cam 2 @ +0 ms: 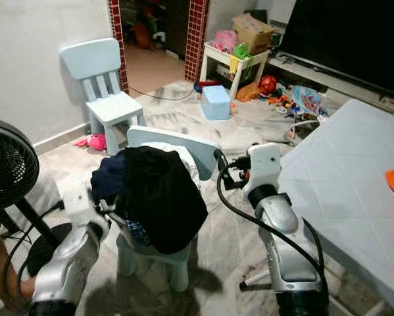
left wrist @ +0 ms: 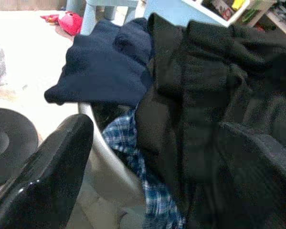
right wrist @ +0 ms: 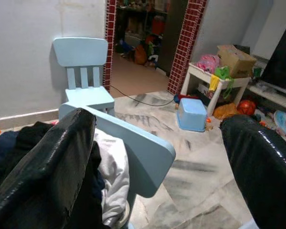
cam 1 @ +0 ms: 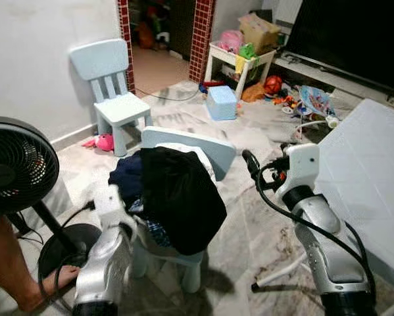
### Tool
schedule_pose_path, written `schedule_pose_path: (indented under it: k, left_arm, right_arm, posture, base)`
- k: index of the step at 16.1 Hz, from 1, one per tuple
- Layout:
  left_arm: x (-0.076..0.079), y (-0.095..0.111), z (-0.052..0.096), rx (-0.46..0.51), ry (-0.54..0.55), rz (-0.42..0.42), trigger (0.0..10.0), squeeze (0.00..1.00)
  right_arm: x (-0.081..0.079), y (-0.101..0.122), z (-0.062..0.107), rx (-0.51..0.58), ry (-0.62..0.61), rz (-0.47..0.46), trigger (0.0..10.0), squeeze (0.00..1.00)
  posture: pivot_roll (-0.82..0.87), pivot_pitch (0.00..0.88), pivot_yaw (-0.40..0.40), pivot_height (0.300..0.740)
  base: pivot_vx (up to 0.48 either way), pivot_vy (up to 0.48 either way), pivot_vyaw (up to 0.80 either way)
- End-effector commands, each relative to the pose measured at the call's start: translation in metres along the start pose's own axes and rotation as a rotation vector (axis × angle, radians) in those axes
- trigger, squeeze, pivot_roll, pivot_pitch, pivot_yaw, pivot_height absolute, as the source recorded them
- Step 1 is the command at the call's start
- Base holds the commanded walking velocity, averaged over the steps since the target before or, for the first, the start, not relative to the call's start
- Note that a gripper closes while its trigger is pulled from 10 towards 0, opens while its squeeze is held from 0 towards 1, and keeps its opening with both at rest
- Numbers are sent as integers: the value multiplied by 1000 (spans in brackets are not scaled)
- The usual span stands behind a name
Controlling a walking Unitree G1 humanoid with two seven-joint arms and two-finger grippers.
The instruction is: Hang hanger
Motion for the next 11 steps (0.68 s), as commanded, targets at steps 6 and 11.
schedule_pose_path:
  k: [6,11]
  left_arm:
    - [21,-15,-15,-65,-35,11,10000,0]
    - [34,-10,-26,-15,-40,21,10000,0]
  right_arm:
    - [14,24,16,19,-26,67,10000,0]
    - [11,32,35,-5,-28,93,10000,0]
  posture:
    - [-227,0,-101,740]
    - [-297,0,-75,740]
  base:
    - [0,0,0]
    - [0,0,0]
Point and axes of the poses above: a point about 5 cm out from each wrist's last joint towards the gripper, its own z axis pointing back from the gripper into the wrist, its own y axis along the axis of the wrist's last joint, x = y × z, the point moved 4 cm from there along -z, pointing out of the wrist towards the gripper, and after that the axes turned 10 degrees about -z, right-handed, at the moved point
